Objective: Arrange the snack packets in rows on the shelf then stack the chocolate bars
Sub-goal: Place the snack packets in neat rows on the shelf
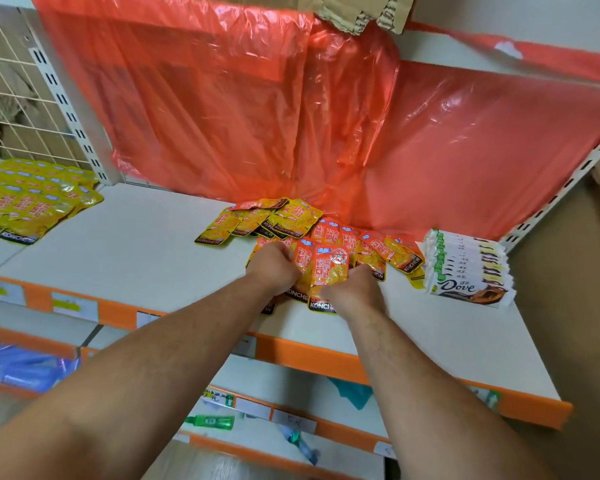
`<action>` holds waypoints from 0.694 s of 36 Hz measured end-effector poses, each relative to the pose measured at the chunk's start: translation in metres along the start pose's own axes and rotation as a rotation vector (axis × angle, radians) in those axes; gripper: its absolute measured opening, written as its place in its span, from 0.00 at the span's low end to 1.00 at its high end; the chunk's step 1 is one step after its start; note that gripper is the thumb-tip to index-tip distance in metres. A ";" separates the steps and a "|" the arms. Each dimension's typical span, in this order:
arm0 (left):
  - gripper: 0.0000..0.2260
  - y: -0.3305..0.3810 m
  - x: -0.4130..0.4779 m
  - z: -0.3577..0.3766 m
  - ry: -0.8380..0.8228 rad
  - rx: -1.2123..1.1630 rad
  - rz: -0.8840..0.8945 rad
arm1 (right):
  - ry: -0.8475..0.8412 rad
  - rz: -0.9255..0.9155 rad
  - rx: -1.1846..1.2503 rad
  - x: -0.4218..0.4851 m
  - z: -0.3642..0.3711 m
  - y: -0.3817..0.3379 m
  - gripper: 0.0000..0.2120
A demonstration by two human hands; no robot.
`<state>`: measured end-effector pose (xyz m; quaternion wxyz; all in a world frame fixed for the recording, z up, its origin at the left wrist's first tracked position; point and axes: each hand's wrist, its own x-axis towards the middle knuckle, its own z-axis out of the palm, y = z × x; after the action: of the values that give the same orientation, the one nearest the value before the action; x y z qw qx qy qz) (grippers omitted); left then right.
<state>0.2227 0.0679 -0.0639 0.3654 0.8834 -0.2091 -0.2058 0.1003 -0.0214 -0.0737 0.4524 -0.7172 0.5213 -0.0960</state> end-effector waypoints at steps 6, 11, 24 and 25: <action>0.12 0.000 -0.004 -0.026 -0.017 -0.175 -0.006 | -0.080 -0.014 0.229 -0.005 -0.010 -0.005 0.13; 0.19 -0.014 -0.010 -0.053 0.004 -0.399 -0.035 | -0.139 -0.022 0.411 -0.019 -0.006 -0.023 0.15; 0.13 -0.108 -0.040 -0.183 0.021 -0.538 -0.054 | -0.272 -0.122 0.418 -0.099 0.094 -0.104 0.12; 0.12 -0.119 -0.044 -0.198 0.026 -0.543 -0.052 | -0.285 -0.133 0.411 -0.109 0.107 -0.113 0.13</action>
<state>0.3142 0.2784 -0.0136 0.5862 0.7606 -0.1189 -0.2524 0.1920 0.1335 -0.0139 0.6501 -0.6493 0.3735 -0.1275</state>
